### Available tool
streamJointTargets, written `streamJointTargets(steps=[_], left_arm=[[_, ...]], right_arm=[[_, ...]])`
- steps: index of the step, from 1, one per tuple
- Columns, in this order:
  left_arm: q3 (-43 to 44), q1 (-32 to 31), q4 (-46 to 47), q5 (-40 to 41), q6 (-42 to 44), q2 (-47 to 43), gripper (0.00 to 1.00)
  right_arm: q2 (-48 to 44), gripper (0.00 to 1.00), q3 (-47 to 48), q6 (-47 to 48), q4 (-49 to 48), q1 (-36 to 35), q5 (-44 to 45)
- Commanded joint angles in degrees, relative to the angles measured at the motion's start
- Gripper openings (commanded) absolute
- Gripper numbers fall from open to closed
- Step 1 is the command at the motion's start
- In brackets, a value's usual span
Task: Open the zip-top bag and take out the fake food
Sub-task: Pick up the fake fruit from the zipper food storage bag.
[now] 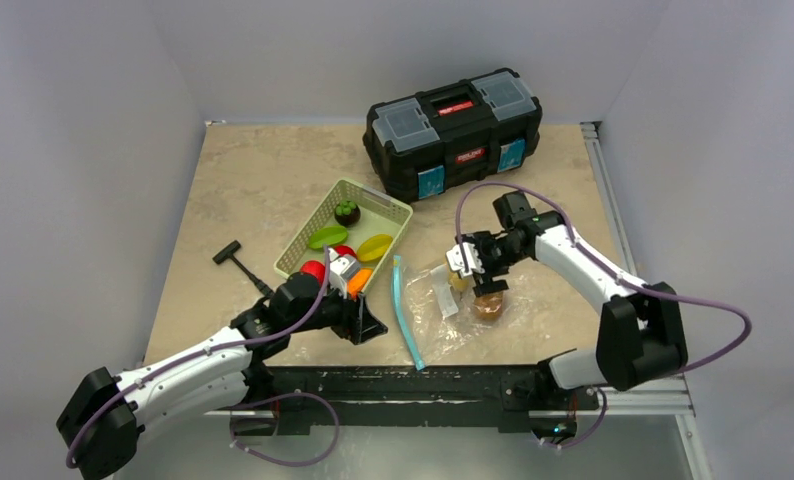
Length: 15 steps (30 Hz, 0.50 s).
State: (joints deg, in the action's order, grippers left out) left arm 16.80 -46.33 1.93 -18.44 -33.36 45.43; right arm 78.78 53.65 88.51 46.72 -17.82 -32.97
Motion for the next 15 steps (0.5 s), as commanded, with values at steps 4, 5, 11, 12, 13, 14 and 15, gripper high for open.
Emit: streamJointTargets(steps=[4,5,11,12,13,14,15], left_arm=[[0.78,-0.43,1.25,-0.42,1.23,0.72,0.66],[0.81,-0.45,1.38,-0.45,1.25,0.99,0.66],[0.58,-0.51,1.35,-0.22,1.54,1.58,0.66],[0.55,-0.57,1.30,-0.10,1.68,1.59,0.67],[0.64,-0.49,1.15,0.02,1.77,1.54,0.67],[0.64,-0.46,1.08,0.23,1.86,1.51,0.67],[0.75,-0.50,0.94,0.36,1.98,1.50,0.67]], right_arm=[[6.52,0.75,4.31,-0.63,-2.75,-3.99,3.34],[7.48,0.74,4.28,-0.82,-3.18,-4.24,4.18],[10.87,0.68,2.84,-1.71,-5.54,-5.01,6.36],[11.46,0.67,2.72,-1.88,-5.80,-5.11,6.54],[11.99,0.67,2.62,-2.00,-6.12,-5.26,6.72],[12.42,0.65,2.48,-2.10,-6.26,-5.34,6.77],[12.84,0.64,2.51,-2.18,-6.36,-5.50,6.87]])
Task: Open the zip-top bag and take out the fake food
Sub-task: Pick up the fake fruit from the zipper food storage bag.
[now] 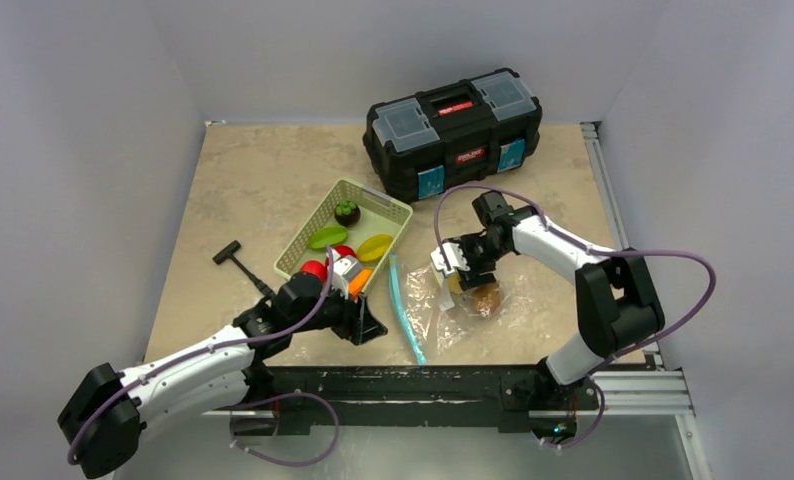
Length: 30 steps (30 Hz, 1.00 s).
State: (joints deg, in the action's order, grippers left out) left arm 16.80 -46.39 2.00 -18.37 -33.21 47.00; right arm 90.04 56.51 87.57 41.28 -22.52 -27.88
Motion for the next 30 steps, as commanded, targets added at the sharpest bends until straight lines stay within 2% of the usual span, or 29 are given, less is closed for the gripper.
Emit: streamJointTargets(steps=[1,5,12,16,23,30], left_arm=[[0.76,-0.43,0.80,0.36,1.87,-0.07,0.68],[0.69,-0.44,0.81,0.57,2.25,-0.07,0.68],[-0.03,-0.45,1.76,-0.93,2.86,-0.90,0.68],[-0.38,-0.69,2.54,-1.92,4.01,-2.10,0.69],[-1.32,-2.20,4.47,-1.76,6.03,-2.55,0.69],[-1.61,-5.88,4.97,3.03,8.85,-0.96,0.69]], right_arm=[[1.81,0.63,-0.42,-1.26,-1.01,-0.89,1.71],[2.46,0.56,-0.86,-0.99,-1.12,-1.19,1.53],[3.23,0.26,-1.57,0.40,0.26,-1.47,1.51],[2.55,0.15,-2.10,0.66,1.46,-1.46,1.57],[-1.39,0.12,-3.80,2.06,3.29,-1.47,-0.42],[-4.26,0.10,-7.01,3.96,4.46,-1.46,-1.12]])
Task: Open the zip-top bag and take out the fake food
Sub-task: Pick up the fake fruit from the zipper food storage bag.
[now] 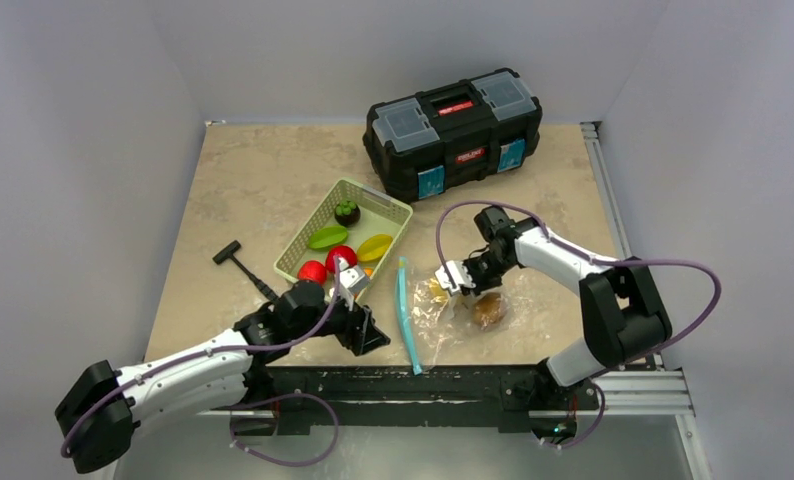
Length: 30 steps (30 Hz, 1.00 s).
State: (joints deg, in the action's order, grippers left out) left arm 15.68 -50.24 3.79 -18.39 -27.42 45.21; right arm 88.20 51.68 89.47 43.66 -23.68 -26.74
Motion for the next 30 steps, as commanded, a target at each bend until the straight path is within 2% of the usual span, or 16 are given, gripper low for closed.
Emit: streamJointTargets(steps=[1,10,16,20,30], left_arm=[[-0.52,-2.72,3.26,4.03,3.53,1.15,0.69],[-0.13,-7.50,4.61,10.31,5.42,5.01,0.69],[-0.78,-8.45,5.65,12.34,5.58,5.30,0.68],[-1.40,-8.56,4.97,13.50,5.39,4.45,0.68],[-2.59,-8.56,5.35,14.61,5.05,2.05,0.68]], right_arm=[[-3.04,0.10,-2.78,2.17,2.08,-0.31,-2.37],[-8.17,0.11,-6.19,1.72,2.17,-0.19,-1.55],[-7.06,0.14,-5.97,-1.56,0.53,-0.16,-2.09],[-6.44,0.23,-5.87,-3.33,-0.88,-0.21,-3.14],[-8.71,0.48,-2.57,-2.53,3.19,-0.29,-6.88]])
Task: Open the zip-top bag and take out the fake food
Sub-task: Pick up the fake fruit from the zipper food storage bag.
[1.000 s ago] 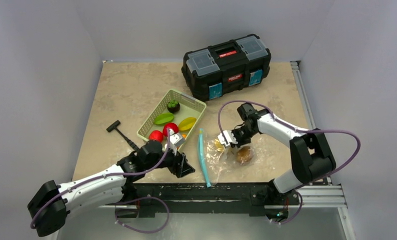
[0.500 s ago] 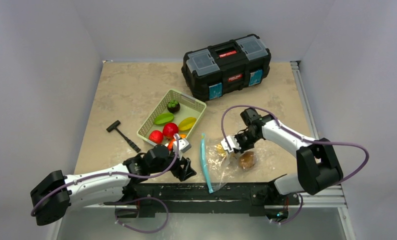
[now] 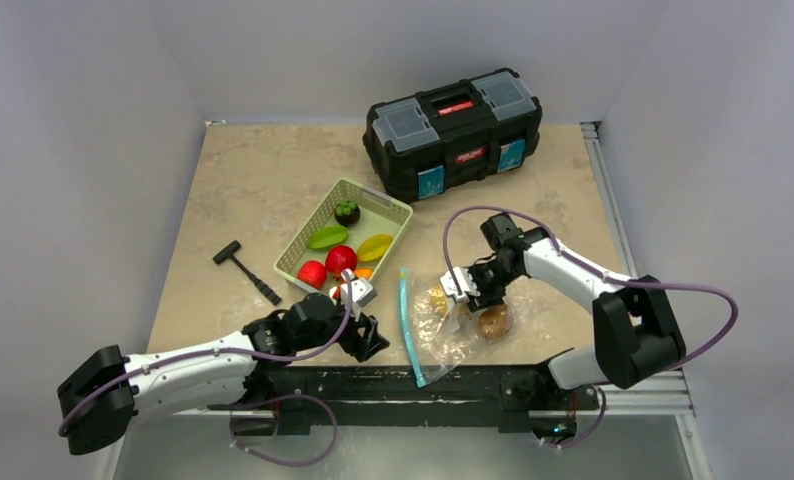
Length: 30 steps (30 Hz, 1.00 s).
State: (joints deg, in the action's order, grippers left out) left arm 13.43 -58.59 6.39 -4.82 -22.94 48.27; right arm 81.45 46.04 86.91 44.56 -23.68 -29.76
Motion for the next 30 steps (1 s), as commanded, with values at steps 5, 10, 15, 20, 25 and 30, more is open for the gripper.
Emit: streamJointTargets(steps=[5,10,15,20,25,30], left_arm=[[-0.49,-0.21,2.65,1.05,0.40,-1.18,0.68],[-1.12,-0.21,3.90,0.70,0.44,-1.56,0.67],[-0.71,-0.21,4.71,0.20,0.61,-0.06,0.67],[-0.05,-0.24,5.54,-0.21,0.66,2.42,0.66],[0.28,-0.21,6.59,-0.18,1.24,4.27,0.65],[1.21,-0.34,9.10,-2.33,2.98,6.61,0.65]], right_arm=[[-2.19,0.61,3.79,1.33,2.99,-0.36,-4.96],[-3.73,0.74,4.19,2.81,3.52,-0.64,-6.11],[-1.87,0.77,4.61,1.32,1.10,-3.22,-5.37],[2.23,0.68,5.10,-2.15,-2.34,-5.86,-2.45],[4.30,0.53,5.12,-3.05,-3.45,-6.95,-1.64],[5.68,0.27,5.74,-3.79,-3.36,-7.76,-1.16]])
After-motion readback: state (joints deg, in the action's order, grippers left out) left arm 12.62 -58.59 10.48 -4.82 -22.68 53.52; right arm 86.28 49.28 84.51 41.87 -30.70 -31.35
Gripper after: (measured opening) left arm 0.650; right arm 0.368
